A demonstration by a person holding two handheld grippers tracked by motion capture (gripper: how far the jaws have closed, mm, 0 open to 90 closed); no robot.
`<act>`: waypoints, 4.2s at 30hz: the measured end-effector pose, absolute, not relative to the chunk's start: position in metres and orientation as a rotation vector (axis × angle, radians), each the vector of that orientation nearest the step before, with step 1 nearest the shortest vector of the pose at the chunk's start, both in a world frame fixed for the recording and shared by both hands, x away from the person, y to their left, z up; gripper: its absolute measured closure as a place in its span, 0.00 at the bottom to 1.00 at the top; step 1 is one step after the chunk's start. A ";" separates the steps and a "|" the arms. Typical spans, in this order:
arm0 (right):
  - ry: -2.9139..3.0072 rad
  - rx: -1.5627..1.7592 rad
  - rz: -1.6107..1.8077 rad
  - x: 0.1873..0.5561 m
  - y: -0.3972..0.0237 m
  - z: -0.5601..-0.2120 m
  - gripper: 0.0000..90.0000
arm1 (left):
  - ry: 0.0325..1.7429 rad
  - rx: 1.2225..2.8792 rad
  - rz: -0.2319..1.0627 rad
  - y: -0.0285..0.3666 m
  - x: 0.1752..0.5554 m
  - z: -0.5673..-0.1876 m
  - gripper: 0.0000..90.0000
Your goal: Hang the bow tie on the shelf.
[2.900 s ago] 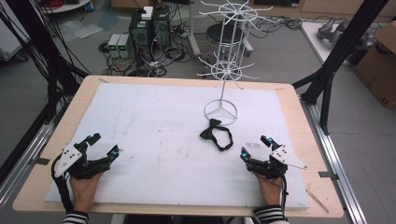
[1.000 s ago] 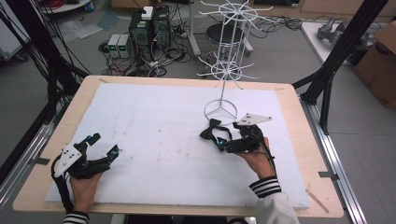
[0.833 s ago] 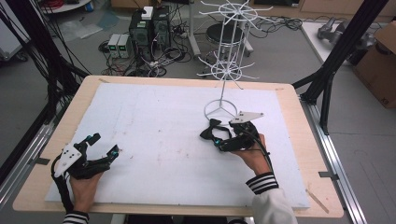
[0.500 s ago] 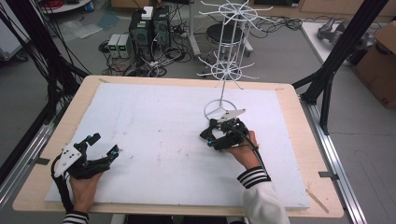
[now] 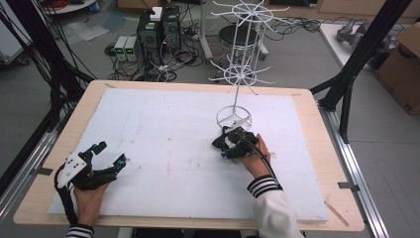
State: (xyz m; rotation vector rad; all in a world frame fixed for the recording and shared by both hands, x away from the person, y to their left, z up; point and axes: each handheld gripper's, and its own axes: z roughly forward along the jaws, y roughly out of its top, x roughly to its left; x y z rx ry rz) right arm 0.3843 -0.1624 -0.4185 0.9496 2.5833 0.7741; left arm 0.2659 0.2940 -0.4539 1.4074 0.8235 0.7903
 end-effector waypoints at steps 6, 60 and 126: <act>2.595 0.947 0.740 0.387 -0.158 -0.419 0.59 | 0.824 1.408 0.789 0.294 0.266 -0.454 0.17; 2.463 0.929 0.963 0.365 -0.165 -0.383 0.96 | 0.828 1.404 0.782 0.294 0.266 -0.454 0.17; 1.894 0.898 1.297 0.320 -0.224 -0.289 0.96 | 0.828 1.406 0.783 0.294 0.266 -0.454 0.17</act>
